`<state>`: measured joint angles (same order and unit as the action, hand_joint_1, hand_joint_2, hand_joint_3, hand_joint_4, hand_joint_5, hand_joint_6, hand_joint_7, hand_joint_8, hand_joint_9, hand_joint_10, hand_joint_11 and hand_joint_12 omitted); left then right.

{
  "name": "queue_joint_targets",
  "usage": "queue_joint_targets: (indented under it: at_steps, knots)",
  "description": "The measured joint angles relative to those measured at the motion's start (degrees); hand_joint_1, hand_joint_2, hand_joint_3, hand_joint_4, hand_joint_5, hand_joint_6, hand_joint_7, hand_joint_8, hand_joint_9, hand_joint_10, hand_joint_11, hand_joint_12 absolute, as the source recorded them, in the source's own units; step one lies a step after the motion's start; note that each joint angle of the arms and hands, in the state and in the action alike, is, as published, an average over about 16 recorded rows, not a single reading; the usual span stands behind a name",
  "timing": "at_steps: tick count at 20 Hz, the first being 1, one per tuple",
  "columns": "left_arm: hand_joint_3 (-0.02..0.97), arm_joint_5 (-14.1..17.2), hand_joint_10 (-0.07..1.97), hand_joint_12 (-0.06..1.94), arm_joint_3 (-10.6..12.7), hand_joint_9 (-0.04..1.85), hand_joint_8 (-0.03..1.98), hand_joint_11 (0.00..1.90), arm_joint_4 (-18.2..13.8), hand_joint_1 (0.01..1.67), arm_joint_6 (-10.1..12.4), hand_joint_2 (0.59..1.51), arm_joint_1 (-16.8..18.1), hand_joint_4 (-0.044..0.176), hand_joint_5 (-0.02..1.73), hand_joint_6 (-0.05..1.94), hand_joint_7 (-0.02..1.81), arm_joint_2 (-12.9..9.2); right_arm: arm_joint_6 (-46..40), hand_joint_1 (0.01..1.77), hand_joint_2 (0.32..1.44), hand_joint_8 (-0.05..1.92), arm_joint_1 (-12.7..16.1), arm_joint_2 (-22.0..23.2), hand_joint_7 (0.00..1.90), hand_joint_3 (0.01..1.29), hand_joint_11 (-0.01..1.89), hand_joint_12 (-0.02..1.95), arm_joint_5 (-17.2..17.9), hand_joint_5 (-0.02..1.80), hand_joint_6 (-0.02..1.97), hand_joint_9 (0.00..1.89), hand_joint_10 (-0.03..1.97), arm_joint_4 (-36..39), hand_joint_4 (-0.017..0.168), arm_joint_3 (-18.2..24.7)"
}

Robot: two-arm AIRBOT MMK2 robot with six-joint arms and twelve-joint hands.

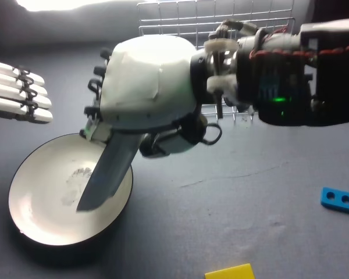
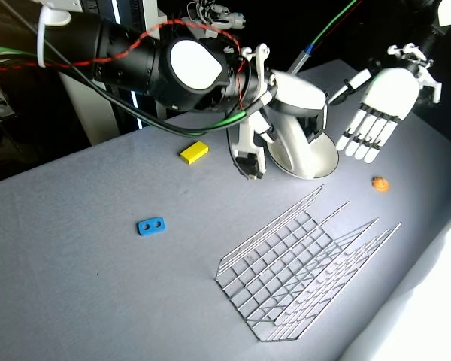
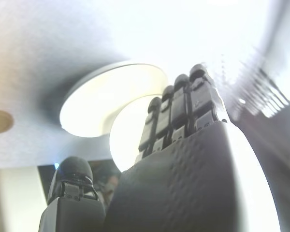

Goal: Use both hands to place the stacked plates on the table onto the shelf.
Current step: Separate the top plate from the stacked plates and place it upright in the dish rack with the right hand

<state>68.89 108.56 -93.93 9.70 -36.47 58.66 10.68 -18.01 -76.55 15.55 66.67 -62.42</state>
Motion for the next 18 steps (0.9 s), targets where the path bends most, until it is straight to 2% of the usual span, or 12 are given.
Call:
queue_joint_targets:
  at_steps: [8,12,15,18]
  knots:
    - [0.017,0.7,0.01,-0.01,1.9,0.02,0.0,0.01,-0.1,0.02,0.5,1.153,1.9,0.007,0.02,0.02,0.01,0.0,-7.0,1.27,1.05,1.07,4.3,5.3,0.9,0.01,0.87,1.42,4.4,0.75,1.23,0.94,1.19,-4.2,-0.002,3.3]
    - [0.016,0.9,0.01,-0.01,2.2,0.02,0.0,0.01,-0.1,0.02,0.5,1.155,2.1,0.007,0.02,0.02,0.02,0.0,-12.4,1.28,1.04,1.08,6.4,7.7,0.89,0.01,0.88,1.43,5.8,0.73,1.23,0.95,1.22,-8.7,-0.004,4.0]
    - [0.016,0.9,0.01,-0.01,2.3,0.02,0.01,0.01,-0.1,0.02,0.5,1.155,2.1,0.007,0.02,0.02,0.02,0.0,-16.0,1.29,1.04,1.08,8.0,9.3,0.89,0.01,0.88,1.43,6.0,0.73,1.23,0.95,1.26,-13.5,-0.004,4.0]
    - [0.016,0.9,0.01,-0.01,2.2,0.02,0.0,0.01,-0.2,0.02,0.5,1.156,1.8,0.007,0.02,0.02,0.02,0.0,-19.5,1.3,1.04,1.07,9.5,10.5,0.9,0.01,0.88,1.42,4.3,0.73,1.21,0.96,1.24,-18.7,-0.005,3.7]
